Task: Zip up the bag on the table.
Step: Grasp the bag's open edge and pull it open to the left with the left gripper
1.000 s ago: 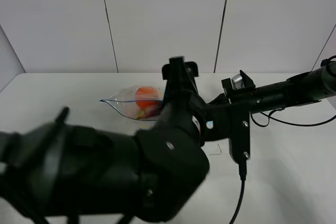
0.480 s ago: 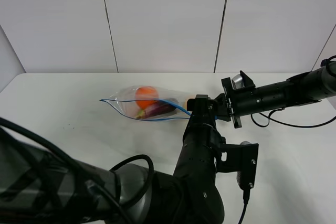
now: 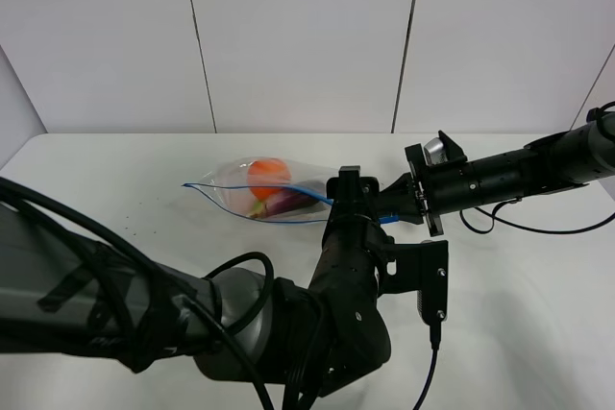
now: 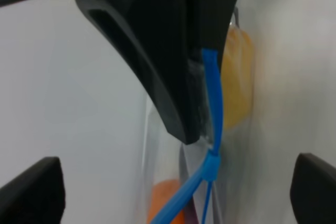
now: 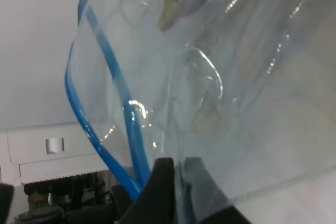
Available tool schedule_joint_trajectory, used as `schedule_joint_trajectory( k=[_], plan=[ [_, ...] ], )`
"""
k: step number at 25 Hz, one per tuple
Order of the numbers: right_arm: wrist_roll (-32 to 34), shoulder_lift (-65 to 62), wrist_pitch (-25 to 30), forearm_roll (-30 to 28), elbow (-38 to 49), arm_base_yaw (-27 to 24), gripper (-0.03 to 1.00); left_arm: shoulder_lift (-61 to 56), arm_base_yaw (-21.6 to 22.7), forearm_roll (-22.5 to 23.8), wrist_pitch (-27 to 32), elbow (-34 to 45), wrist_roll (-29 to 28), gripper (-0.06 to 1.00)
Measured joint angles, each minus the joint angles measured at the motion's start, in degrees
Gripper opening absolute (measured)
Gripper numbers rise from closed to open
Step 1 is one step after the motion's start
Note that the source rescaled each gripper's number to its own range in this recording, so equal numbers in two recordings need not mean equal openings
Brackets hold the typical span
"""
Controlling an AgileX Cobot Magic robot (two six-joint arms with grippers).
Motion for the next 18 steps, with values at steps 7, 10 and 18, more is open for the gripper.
schedule_joint_trajectory(
  k=[7,10,18],
  plan=[
    [0.0,0.0,0.0,0.0,0.0,0.0,0.00,0.0,1.1,0.1,-2.0,-0.1,-0.1,0.85],
    [0.0,0.0,0.0,0.0,0.0,0.0,0.00,0.0,2.2,0.1,-2.3,-0.1,0.0,0.83],
    [0.0,0.0,0.0,0.0,0.0,0.0,0.00,0.0,3.1,0.1,-3.6,-0.1,0.2,0.69]
  ],
)
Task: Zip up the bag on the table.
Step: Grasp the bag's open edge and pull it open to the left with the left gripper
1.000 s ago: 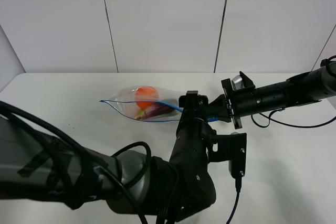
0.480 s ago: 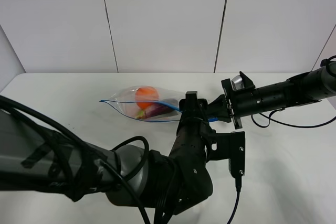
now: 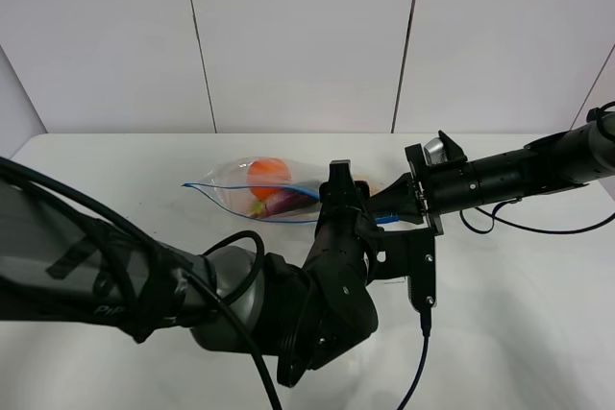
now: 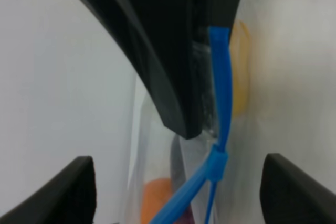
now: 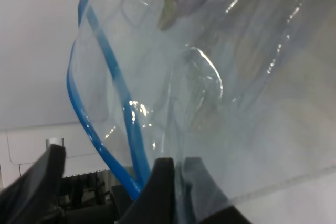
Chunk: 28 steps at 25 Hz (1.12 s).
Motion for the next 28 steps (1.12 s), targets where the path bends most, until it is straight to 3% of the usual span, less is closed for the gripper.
schedule_joint_trajectory(
  k=[14,23,28],
  plan=[
    [-0.1,0.0,0.0,0.0,0.0,0.0,0.00,0.0,0.0,0.0,-2.2,0.0,0.7,0.60],
    [-0.1,0.0,0.0,0.0,0.0,0.0,0.00,0.0,0.4,0.0,-3.4,0.0,0.8,0.41],
    [-0.1,0.0,0.0,0.0,0.0,0.0,0.00,0.0,1.5,0.0,-4.4,0.0,2.1,0.37]
  ],
)
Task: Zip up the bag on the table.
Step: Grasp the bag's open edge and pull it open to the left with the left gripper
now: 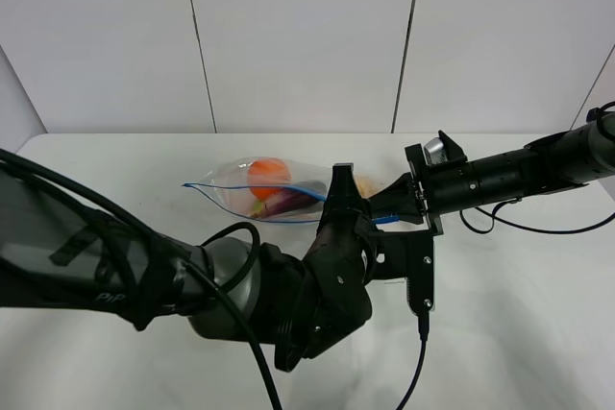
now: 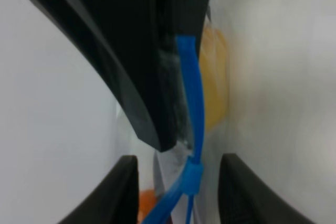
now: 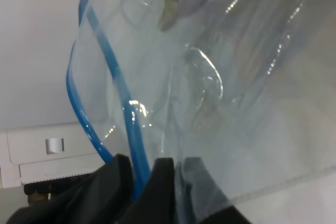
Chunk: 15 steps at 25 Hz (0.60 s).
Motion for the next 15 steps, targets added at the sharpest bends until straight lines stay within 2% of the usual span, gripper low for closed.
schedule_joint_trajectory(
  k=[5,15],
  plan=[
    [0.0,0.0,0.0,0.0,0.0,0.0,0.00,0.0,0.1,0.0,-0.3,0.0,1.0,0.29],
    [0.0,0.0,0.0,0.0,0.0,0.0,0.00,0.0,-0.3,0.0,-0.4,0.0,1.1,0.27]
  ],
)
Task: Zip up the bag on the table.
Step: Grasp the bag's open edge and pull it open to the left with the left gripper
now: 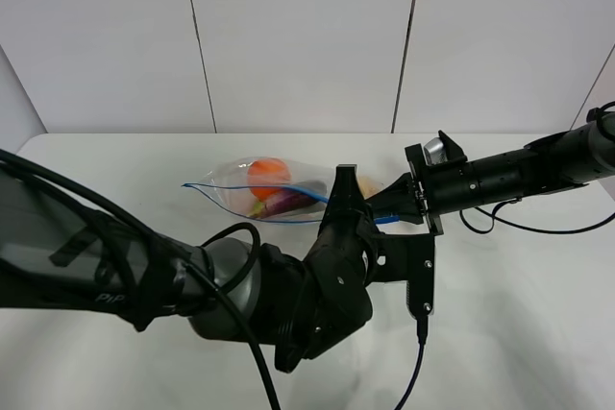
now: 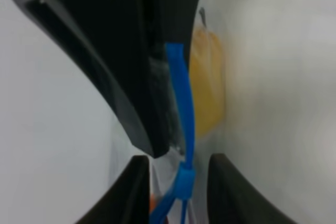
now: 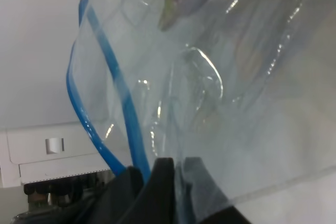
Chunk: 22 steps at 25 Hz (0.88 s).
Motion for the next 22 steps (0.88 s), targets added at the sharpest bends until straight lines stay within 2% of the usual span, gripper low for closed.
schedule_joint_trajectory(
  k=[8,15,22],
  plan=[
    [0.0,0.0,0.0,0.0,0.0,0.0,0.00,0.0,-0.3,0.0,0.0,0.0,0.0,0.26],
    [0.0,0.0,0.0,0.0,0.0,0.0,0.00,0.0,-0.3,0.0,-0.2,0.0,0.0,0.01],
    [0.0,0.0,0.0,-0.1,0.0,0.0,0.00,0.0,-0.3,0.0,-0.3,0.0,0.0,0.00]
  ],
)
